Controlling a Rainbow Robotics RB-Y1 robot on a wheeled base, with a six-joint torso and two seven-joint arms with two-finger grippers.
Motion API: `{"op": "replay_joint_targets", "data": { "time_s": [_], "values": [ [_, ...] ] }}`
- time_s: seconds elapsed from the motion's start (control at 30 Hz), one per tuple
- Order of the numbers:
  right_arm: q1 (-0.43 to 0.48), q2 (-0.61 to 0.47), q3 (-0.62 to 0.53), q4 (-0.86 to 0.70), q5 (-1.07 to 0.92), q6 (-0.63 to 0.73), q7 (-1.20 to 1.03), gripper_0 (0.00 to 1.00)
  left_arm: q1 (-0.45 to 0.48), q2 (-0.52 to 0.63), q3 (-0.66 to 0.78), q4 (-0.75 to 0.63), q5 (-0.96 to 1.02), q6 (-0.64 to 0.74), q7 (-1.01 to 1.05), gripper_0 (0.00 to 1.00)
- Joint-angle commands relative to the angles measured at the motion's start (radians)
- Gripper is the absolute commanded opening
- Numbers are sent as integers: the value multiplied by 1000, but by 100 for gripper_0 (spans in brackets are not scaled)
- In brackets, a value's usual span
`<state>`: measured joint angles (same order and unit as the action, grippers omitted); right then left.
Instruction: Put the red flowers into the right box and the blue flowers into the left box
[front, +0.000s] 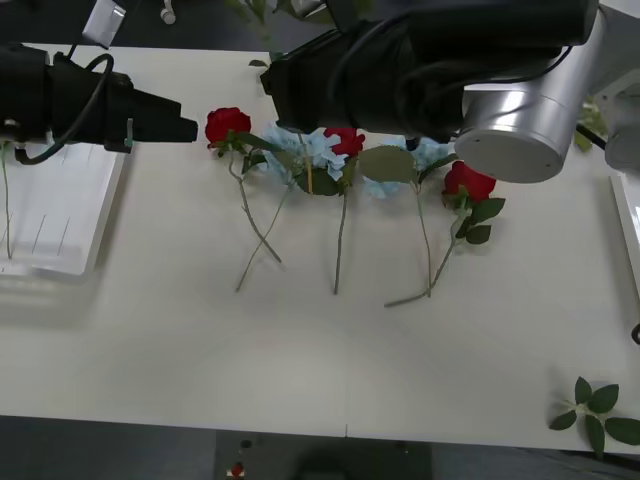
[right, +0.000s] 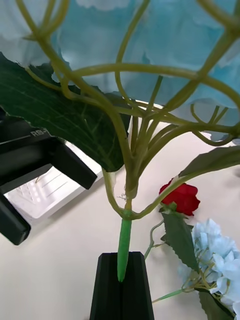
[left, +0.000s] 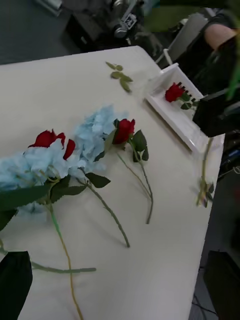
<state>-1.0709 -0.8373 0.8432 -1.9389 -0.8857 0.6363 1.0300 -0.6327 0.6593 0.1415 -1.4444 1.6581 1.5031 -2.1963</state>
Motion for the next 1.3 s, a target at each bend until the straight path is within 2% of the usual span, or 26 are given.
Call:
{"op": "replay_joint_targets", "data": {
  "time_s": [0.03, 0.37, 0.6, 1.0, 1.3],
  "values": [
    [-29, 43, -16, 11, 14, 0, -56, 0, -2, -20, 36, 58, 104, -7, -122, 100],
    [-49, 78, -16, 17, 18, 3, -87, 0, 24, -32, 39, 127, 302, -6, -296, 100],
    [-64, 86, -16, 17, 30, 0, -120, 0, 56, -37, 39, 127, 408, 19, -312, 100],
    [-64, 86, -16, 15, 51, 0, -146, 0, 103, -93, 36, 127, 450, 12, -326, 100],
    [-64, 86, -16, 15, 51, 0, -146, 0, 105, -133, -111, 127, 459, -126, -347, 100]
  ]
}}
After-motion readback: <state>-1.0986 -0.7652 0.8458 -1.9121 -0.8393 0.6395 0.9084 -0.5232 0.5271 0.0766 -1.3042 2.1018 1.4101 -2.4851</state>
